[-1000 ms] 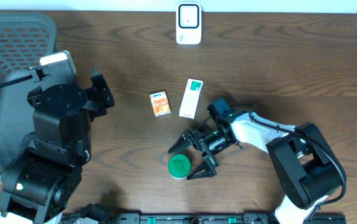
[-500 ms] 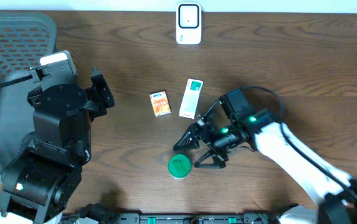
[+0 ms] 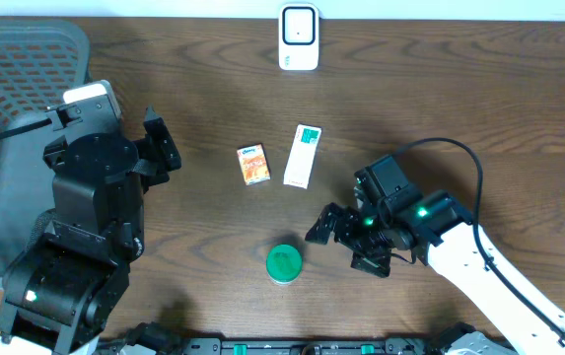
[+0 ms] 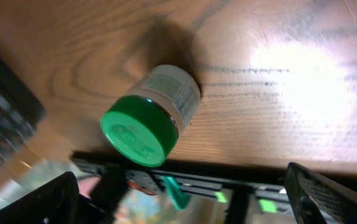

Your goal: Scan the item barcode

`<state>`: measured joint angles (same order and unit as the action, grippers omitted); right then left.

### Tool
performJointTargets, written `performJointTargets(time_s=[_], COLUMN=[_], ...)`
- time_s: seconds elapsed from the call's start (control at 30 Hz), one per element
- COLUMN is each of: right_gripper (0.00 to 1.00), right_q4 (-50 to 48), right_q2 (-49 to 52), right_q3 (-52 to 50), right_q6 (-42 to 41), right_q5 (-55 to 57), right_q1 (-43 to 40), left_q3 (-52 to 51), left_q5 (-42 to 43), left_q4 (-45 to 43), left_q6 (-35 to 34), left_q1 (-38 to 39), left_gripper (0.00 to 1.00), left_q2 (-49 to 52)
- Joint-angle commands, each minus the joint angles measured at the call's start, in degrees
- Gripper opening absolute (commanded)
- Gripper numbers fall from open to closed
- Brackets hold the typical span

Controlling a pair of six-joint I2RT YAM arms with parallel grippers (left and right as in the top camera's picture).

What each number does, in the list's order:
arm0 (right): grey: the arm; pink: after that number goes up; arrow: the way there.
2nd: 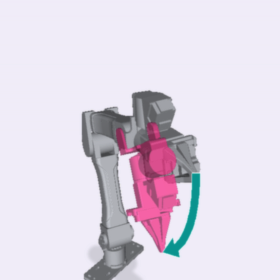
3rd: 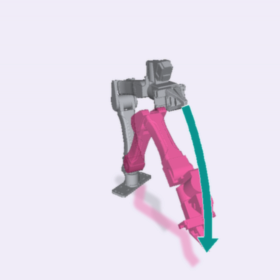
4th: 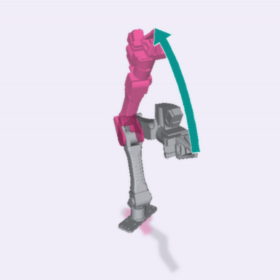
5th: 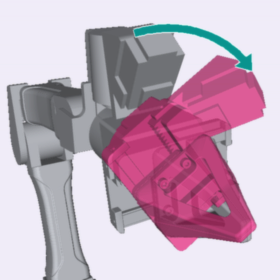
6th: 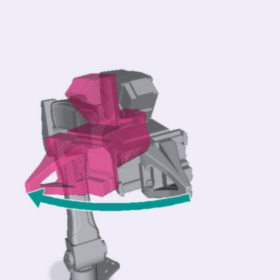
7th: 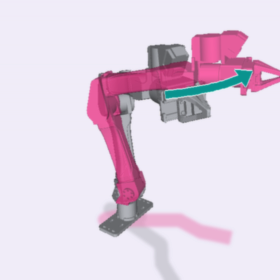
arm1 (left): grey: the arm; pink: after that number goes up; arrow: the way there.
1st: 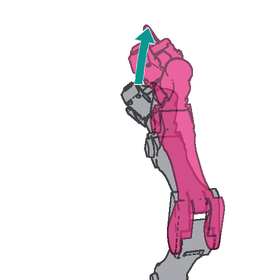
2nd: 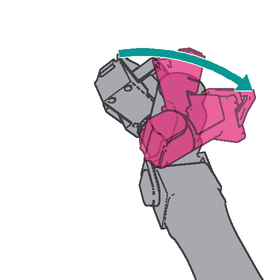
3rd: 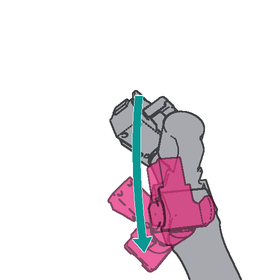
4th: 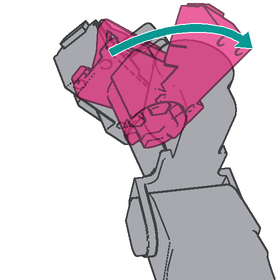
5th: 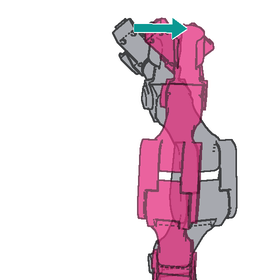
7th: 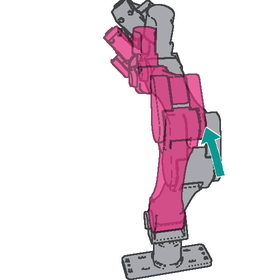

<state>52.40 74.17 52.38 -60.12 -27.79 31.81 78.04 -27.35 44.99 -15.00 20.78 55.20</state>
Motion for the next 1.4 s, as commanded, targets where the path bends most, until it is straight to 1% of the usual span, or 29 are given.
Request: performJointTargets(time_s=[0.0, 0.03, 0.07, 0.1, 0.13, 0.17, 0.2, 0.27, 0.33, 0.4, 0.53, 0.6, 0.73, 0.97, 1.2, 1.37], right_gripper=[0.91, 0.71, 0.61, 0.60, 0.62, 0.68, 0.72, 0.76, 0.79, 0.82, 0.95, 0.97, 0.97, 0.99, 0.99, 0.99], right_q4=[-2.03, -2.69, -2.67, -2.43, -2.23, -1.84, -1.27, -0.46, -1.27, -3.21, -8.22, -10.64, -13.09, -14.71, -17.33, -22.21], right_q2=[-0.68, -0.68, -0.68, -0.66, -0.68, -0.68, -0.66, -0.66, -0.66, -0.63, 0.17, 1.20, 3.76, 5.55, 8.35, 14.29], right_q3=[0.20, 0.20, 0.20, 0.20, 0.20, 0.20, 0.20, 0.20, 0.20, 0.20, 0.20, 0.20, 0.20, 0.20, 0.22, 0.22], right_q6=[-10.91, -10.82, -12.48, -14.99, -18.16, -22.75, -27.50, -37.24, -43.34, -47.45, -54.01, -55.71, -57.29, -57.29, -57.29, -57.29], right_q5=[-1.79, -2.19, -2.25, -2.14, -1.79, -1.09, -0.68, 0.07, 1.73, 5.22, 10.51, 11.54, 12.55, 12.81, 13.33, 7.41], right_q1=[0.22, 0.28, 0.48, 0.74, 1.20, 1.95, 2.78, 5.05, 7.63, 10.43, 16.44, 18.82, 21.59, 22.08, 22.08, 22.08], left_q3=[-0.57, -0.57, -0.57, -0.57, -0.57, -0.57, -0.57, -0.57, -0.57, -0.57, -0.57, -0.57, -0.57, -0.57, -0.57, -0.57], left_q5=[-0.57, -0.57, -0.55, -0.55, -0.55, -0.55, -0.55, -0.55, -0.55, -0.55, -0.55, -0.55, -0.55, -0.55, -0.55, -0.55], left_q4=[0.00, 0.00, 0.00, 0.00, 0.00, 0.00, 0.00, 0.00, 0.00, 0.00, 0.00, 0.00, 0.00, 0.00, 0.00, 0.00], left_q6=[-0.26, -0.26, -0.26, -0.26, -0.26, -0.26, -0.26, -0.26, -0.26, -0.26, -0.26, -0.26, -0.26, -0.26, -0.26, -0.26], left_q1=[-0.13, -0.13, -0.13, -0.13, -0.13, -0.13, -0.13, -0.13, -0.13, -0.13, -0.13, -0.13, -0.13, -0.13, -0.13, -0.13], left_gripper=[0.89, 0.89, 0.89, 0.90, 0.89, 0.89, 0.89, 0.89, 0.89, 0.89, 0.89, 0.89, 0.89, 0.89, 0.89, 0.89], left_q2=[-0.22, -0.22, -0.22, -0.22, -0.22, -0.22, -0.22, -0.22, -0.22, -0.22, -0.22, -0.22, -0.22, -0.22, -0.22, -0.22])
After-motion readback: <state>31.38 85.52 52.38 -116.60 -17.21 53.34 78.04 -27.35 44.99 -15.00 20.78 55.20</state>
